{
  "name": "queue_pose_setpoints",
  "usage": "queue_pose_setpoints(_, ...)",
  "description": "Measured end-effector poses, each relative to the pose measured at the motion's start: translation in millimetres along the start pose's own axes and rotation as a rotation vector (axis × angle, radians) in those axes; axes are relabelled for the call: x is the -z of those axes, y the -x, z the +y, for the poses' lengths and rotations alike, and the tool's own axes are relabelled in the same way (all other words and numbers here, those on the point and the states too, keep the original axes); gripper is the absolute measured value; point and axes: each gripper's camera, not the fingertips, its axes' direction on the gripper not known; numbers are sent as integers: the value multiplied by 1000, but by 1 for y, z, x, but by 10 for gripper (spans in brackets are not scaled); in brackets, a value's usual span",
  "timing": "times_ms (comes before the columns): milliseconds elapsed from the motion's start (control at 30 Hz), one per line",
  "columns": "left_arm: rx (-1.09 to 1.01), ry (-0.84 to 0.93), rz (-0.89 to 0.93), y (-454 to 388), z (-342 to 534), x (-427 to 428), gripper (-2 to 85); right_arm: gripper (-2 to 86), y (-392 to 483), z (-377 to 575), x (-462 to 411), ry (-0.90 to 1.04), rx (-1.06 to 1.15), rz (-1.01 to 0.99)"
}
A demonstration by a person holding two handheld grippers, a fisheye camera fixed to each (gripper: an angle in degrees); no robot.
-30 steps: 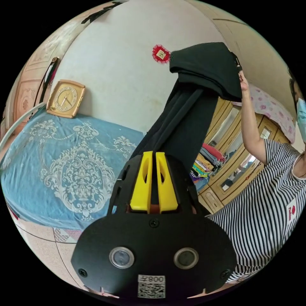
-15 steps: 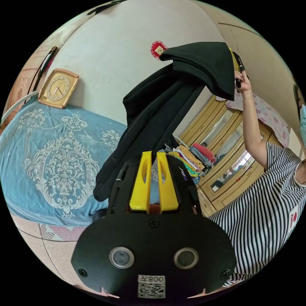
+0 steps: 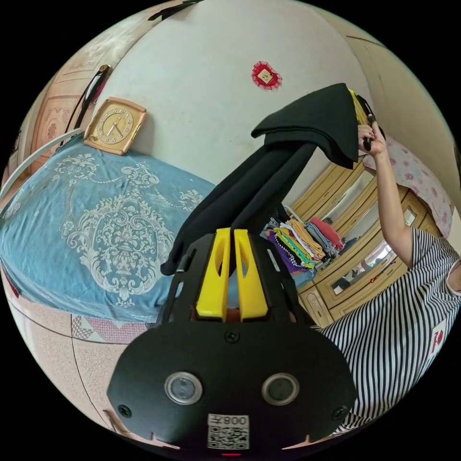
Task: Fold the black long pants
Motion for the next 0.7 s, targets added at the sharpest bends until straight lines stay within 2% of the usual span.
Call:
queue_pose_setpoints(233, 15, -41, -109, 22, -27, 15, 12, 17, -19, -9, -29, 3, -56, 58)
queue_pose_setpoints(400, -5, -182, -211, 30, -94, 53, 12, 17, -39, -42, -51, -59, -114, 61)
queue_pose_setpoints(567, -201, -340, -286, -11, -150, 95, 13, 17, -47, -38, -26, -200, -75, 45)
queue_pose_setpoints(700, -304, -273, -270, -25, -132, 70, 13, 16, -97, 38, -2, -195, -179, 188)
